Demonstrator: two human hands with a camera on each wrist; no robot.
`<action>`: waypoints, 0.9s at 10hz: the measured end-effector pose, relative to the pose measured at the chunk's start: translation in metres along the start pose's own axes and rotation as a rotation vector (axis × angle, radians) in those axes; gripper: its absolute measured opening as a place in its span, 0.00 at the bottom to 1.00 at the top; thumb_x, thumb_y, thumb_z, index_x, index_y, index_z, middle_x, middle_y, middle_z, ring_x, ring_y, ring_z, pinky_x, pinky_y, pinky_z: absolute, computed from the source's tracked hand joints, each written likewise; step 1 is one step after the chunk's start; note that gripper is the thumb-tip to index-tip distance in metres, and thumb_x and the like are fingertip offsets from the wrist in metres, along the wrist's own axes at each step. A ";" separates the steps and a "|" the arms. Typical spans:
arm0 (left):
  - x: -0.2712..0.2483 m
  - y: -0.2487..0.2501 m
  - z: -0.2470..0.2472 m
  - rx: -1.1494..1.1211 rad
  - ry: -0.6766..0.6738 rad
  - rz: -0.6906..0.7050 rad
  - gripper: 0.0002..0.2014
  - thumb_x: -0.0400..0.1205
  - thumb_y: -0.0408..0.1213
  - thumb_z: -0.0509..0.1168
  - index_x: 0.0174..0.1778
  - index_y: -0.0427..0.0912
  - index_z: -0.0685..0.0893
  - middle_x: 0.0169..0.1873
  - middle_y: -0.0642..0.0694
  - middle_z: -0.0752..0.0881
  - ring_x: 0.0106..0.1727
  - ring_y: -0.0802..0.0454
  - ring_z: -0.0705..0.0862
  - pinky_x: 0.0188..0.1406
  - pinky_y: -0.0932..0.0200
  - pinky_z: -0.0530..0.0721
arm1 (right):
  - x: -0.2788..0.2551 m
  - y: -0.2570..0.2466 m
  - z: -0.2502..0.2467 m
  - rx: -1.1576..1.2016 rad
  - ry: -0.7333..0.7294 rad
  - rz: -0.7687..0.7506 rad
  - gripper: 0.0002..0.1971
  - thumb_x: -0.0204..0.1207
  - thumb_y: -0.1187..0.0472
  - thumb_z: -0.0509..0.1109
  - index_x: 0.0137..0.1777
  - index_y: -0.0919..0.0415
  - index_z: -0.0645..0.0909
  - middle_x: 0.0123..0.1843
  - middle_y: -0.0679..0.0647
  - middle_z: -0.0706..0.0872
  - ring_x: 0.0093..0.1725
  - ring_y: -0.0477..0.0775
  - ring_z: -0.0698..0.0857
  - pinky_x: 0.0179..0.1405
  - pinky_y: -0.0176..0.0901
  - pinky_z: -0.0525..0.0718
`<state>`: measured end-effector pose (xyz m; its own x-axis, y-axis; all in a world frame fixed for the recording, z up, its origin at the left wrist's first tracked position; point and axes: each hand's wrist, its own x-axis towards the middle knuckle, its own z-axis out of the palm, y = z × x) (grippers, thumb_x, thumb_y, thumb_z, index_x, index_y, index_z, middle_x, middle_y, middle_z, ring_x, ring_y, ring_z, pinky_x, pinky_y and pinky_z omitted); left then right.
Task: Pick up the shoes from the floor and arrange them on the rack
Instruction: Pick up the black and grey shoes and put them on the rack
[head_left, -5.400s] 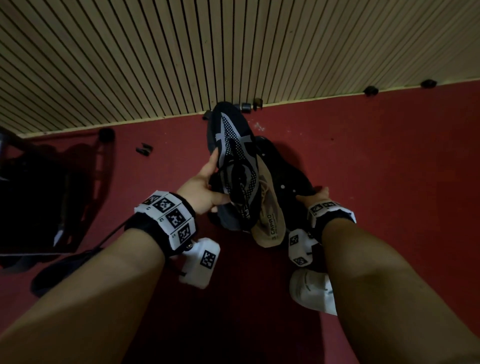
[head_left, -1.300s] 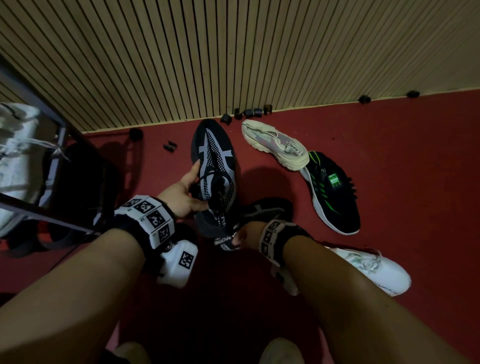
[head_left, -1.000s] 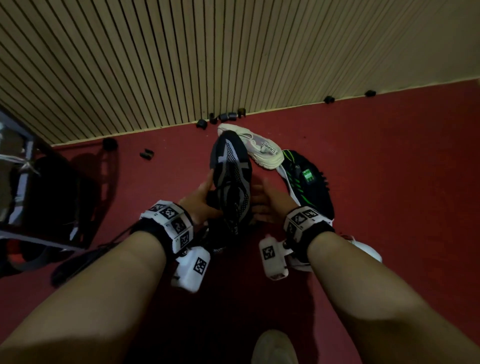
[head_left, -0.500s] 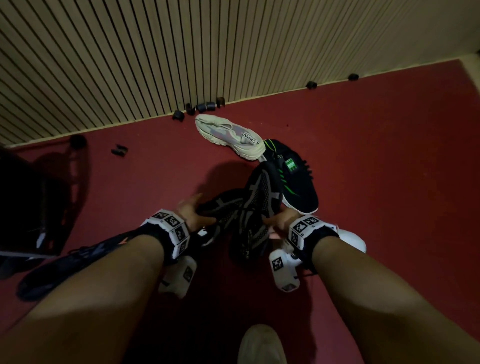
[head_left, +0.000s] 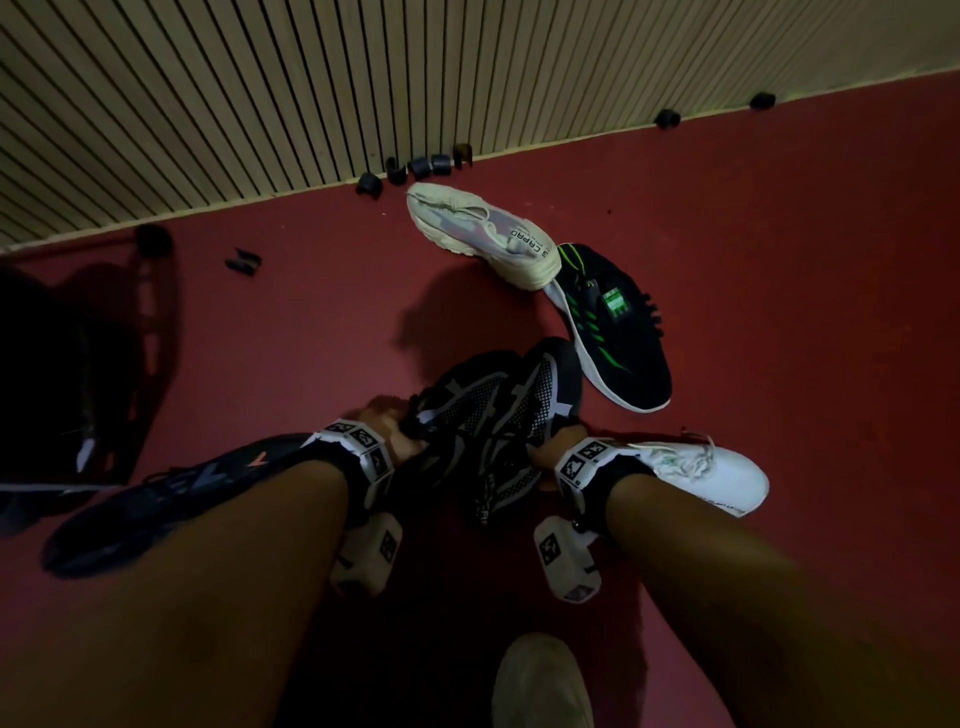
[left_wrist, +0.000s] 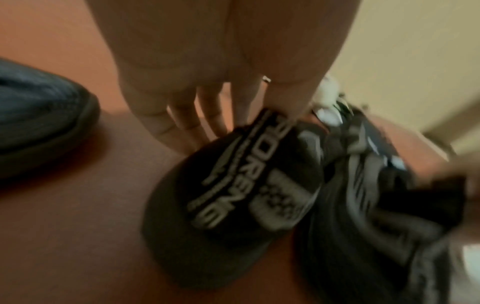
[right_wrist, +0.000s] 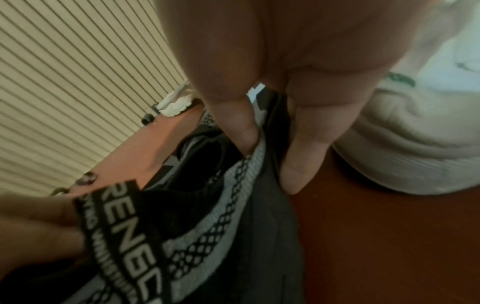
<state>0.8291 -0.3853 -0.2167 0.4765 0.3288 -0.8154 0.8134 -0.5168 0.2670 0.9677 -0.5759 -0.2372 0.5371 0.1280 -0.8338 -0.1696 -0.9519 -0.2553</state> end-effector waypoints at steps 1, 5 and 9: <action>0.007 -0.003 0.011 0.028 -0.010 0.034 0.43 0.60 0.68 0.56 0.70 0.51 0.75 0.68 0.43 0.77 0.65 0.43 0.79 0.65 0.48 0.78 | 0.006 0.001 0.004 0.006 0.020 0.000 0.27 0.73 0.58 0.71 0.70 0.70 0.73 0.69 0.66 0.78 0.66 0.64 0.80 0.65 0.55 0.81; -0.002 0.013 0.014 0.006 -0.014 -0.027 0.31 0.79 0.54 0.63 0.77 0.49 0.63 0.72 0.38 0.70 0.71 0.39 0.73 0.71 0.48 0.71 | -0.001 0.008 0.007 -0.213 0.059 0.099 0.28 0.81 0.61 0.61 0.76 0.77 0.60 0.77 0.71 0.66 0.77 0.68 0.66 0.77 0.56 0.64; -0.008 0.008 0.006 -0.328 0.014 0.027 0.38 0.79 0.38 0.66 0.80 0.48 0.50 0.65 0.43 0.77 0.62 0.44 0.79 0.64 0.57 0.75 | -0.003 -0.010 -0.007 0.070 0.061 0.005 0.38 0.84 0.56 0.59 0.83 0.61 0.37 0.81 0.59 0.61 0.78 0.63 0.66 0.78 0.52 0.64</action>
<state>0.8304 -0.3966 -0.2110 0.5023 0.3302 -0.7992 0.8633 -0.2440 0.4417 0.9732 -0.5682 -0.2289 0.5853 0.1036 -0.8042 -0.2289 -0.9303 -0.2865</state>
